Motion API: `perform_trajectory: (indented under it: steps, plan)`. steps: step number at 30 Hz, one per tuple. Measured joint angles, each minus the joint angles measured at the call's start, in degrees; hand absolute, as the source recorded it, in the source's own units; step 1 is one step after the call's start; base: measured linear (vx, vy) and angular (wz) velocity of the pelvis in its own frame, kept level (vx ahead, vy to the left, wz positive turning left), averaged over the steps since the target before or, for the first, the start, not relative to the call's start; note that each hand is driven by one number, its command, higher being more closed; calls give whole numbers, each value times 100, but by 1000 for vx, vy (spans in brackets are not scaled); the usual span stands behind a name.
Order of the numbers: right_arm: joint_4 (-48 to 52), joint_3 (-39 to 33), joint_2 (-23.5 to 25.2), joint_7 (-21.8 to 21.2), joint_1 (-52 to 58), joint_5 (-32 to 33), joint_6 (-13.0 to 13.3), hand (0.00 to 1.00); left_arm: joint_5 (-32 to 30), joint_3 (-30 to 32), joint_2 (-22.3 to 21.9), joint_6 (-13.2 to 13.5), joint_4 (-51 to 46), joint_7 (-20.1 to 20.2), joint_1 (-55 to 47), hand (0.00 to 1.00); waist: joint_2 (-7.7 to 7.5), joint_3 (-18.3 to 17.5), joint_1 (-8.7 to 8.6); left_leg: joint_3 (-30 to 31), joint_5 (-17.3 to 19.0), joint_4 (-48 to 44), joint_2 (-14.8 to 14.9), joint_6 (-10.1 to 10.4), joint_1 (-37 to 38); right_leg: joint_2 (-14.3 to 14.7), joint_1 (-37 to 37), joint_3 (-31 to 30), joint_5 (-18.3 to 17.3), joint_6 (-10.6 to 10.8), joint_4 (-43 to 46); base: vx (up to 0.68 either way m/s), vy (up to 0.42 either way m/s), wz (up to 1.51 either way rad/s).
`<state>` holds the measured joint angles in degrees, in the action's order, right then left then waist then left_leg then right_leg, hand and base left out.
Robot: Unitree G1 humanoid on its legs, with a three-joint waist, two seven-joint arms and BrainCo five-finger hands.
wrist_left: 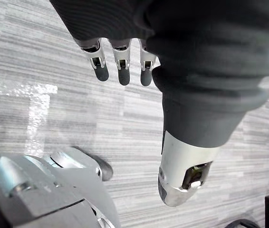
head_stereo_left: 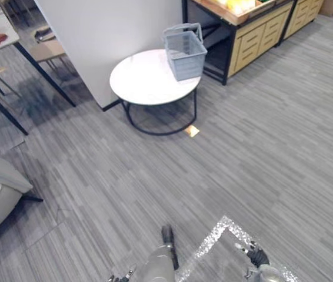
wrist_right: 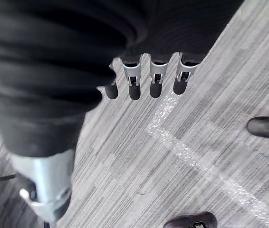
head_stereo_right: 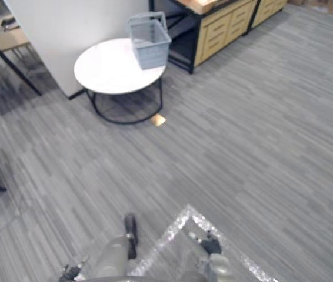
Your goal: Pick vegetable in the basket
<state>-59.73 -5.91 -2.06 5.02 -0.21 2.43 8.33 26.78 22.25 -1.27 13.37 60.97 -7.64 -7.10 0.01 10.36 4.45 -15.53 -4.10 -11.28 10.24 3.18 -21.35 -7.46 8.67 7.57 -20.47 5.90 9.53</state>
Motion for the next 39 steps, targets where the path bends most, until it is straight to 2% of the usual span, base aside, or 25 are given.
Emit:
perform_trajectory:
  steps: [1,2,3,4,7,8,9,11,12,14,15,18,19,20,22,24,25,27,29,30,32,33,34,36,39]
  plan:
    - [-5,-34,46,0,12,-12,-1,0,-1,-1,30,16,-50,0,-78,0,-130,-61,59,-42,-49,-161,-112,-69,-30,-156,63,-58,-4,45,-74,568,327,-42]
    - [-75,-50,159,-28,18,-21,7,0,-6,-18,123,79,-132,0,-147,0,-417,-258,73,-262,322,-414,-329,-254,-110,-448,18,-253,140,62,-77,595,296,-35]
    - [-112,-55,203,-35,3,-24,49,0,-10,-142,213,114,-144,3,-126,0,-533,-374,63,-398,458,-589,-495,-416,-100,-643,-80,-479,407,83,45,600,295,-22]
    - [-173,-90,200,-46,-3,-27,60,0,-14,-241,262,113,-129,7,-100,0,-556,-415,56,-443,530,-638,-563,-499,-66,-714,-101,-576,561,81,165,577,310,-6]
    - [-404,-540,157,-47,38,-34,52,0,-71,-691,400,100,4,45,27,0,-493,-422,-42,-420,789,-375,-768,-578,712,-809,-580,-855,1792,53,1857,521,290,-11]
    - [-414,-551,109,-46,116,-33,49,0,-110,-893,432,101,8,51,1,0,-394,-396,-81,-433,1060,-97,-778,-574,1216,-818,-1020,-893,2490,63,3024,484,260,-13]
    - [-422,-549,117,-52,164,-33,49,0,-165,-1131,538,81,32,62,39,0,-472,-364,-223,-428,1151,30,-899,-634,1580,-914,-1507,-916,2555,58,4224,470,233,-4]
    - [-386,-610,98,-54,250,13,58,0,-343,-1352,587,17,67,88,112,0,-469,-305,-364,-433,1285,261,-973,-661,2183,-832,-2199,-839,2374,-177,5435,383,151,-1]
    - [-275,-676,73,-48,246,-11,104,0,-441,-1361,584,14,62,112,137,0,-441,-291,-465,-438,1339,406,-974,-648,2488,-749,-2595,-660,2167,-188,5736,337,106,-8]
    - [-160,-772,81,-39,258,-12,162,0,-559,-1345,571,16,66,114,229,0,-421,-253,-512,-442,1419,611,-993,-595,2835,-705,-2970,-349,1797,-178,5602,316,54,5]
    - [-147,-948,85,-43,264,-13,188,0,-556,-1274,477,15,55,123,295,0,-390,-233,-519,-445,1464,768,-991,-523,3100,-693,-3121,47,1558,-227,4927,304,13,11]
    - [-119,-1087,76,-46,248,-9,196,0,-558,-1126,270,17,53,124,418,0,-299,-195,-525,-389,1662,854,-925,-361,3305,-679,-3145,648,1562,-241,3077,337,-99,15]
    - [-58,-1171,80,-41,249,-4,193,0,-560,-999,169,18,54,120,492,0,-221,-143,-503,-318,1817,795,-843,-212,3381,-616,-3094,811,1658,-158,1758,375,-178,8]
    - [-11,-1190,76,-41,252,-1,192,0,-560,-965,130,18,54,118,516,0,-179,-120,-508,-293,1878,781,-788,-145,3403,-585,-3082,802,1694,-105,1302,442,-225,14]
    - [93,-1234,67,-36,251,5,193,0,-561,-844,1,24,53,117,615,0,-70,-39,-525,-197,2176,689,-527,183,3589,-535,-2984,708,2035,-73,17,537,-306,20]
    - [191,-1254,49,-42,228,2,186,0,-568,-773,-65,19,62,116,661,0,34,19,-537,-132,2358,714,-214,284,3887,-397,-2918,843,2654,-128,371,643,-415,15]
    - [258,-1259,13,-42,190,-15,191,0,-573,-730,-163,15,76,124,699,0,138,60,-520,-102,2190,638,-60,327,3982,-334,-3091,902,2270,-379,1012,564,-376,9]
    - [254,-1260,28,-46,140,-19,175,0,-580,-728,-256,14,65,124,724,0,155,64,-490,-7,1799,430,105,451,3967,-277,-3142,928,1879,-548,1511,446,-326,-3]
    - [256,-1159,20,-55,127,-21,164,0,-582,-715,-283,-11,60,119,708,0,208,50,-490,367,1201,-463,408,485,3712,-55,-2803,1070,1465,-688,1570,647,-434,-2]
    - [256,-1110,55,-53,155,-26,160,0,-553,-714,-282,-14,21,115,717,0,209,52,-517,651,662,-1495,566,409,3244,37,-2533,1149,1304,-732,1438,596,-362,7]
    - [254,-968,66,-44,162,-27,156,0,-552,-729,-279,-14,-95,117,687,0,230,61,-527,920,-74,-3112,801,378,2463,165,-2091,1156,1156,-822,1179,526,-251,-10]
    - [254,-913,52,-42,164,-24,156,0,-538,-727,-275,-9,-195,119,653,0,248,72,-495,804,-17,-3901,923,389,2129,273,-1750,1084,1125,-864,979,485,-188,-33]
    - [254,-886,52,-37,174,-19,156,0,-526,-727,-274,-8,-229,124,653,0,237,90,-471,735,56,-4163,936,419,1984,311,-1543,1044,1103,-864,852,462,-162,-44]
    - [251,-692,16,-36,214,-17,147,0,-520,-752,-276,5,-361,181,618,0,206,120,-363,504,599,-4638,806,377,1432,372,-849,843,914,-864,394,428,-105,-34]
    - [209,-641,22,-45,194,-13,57,0,-510,-847,-224,52,-485,180,564,0,245,115,-236,55,1288,-3889,526,213,664,329,-302,635,812,-765,50,396,32,-39]
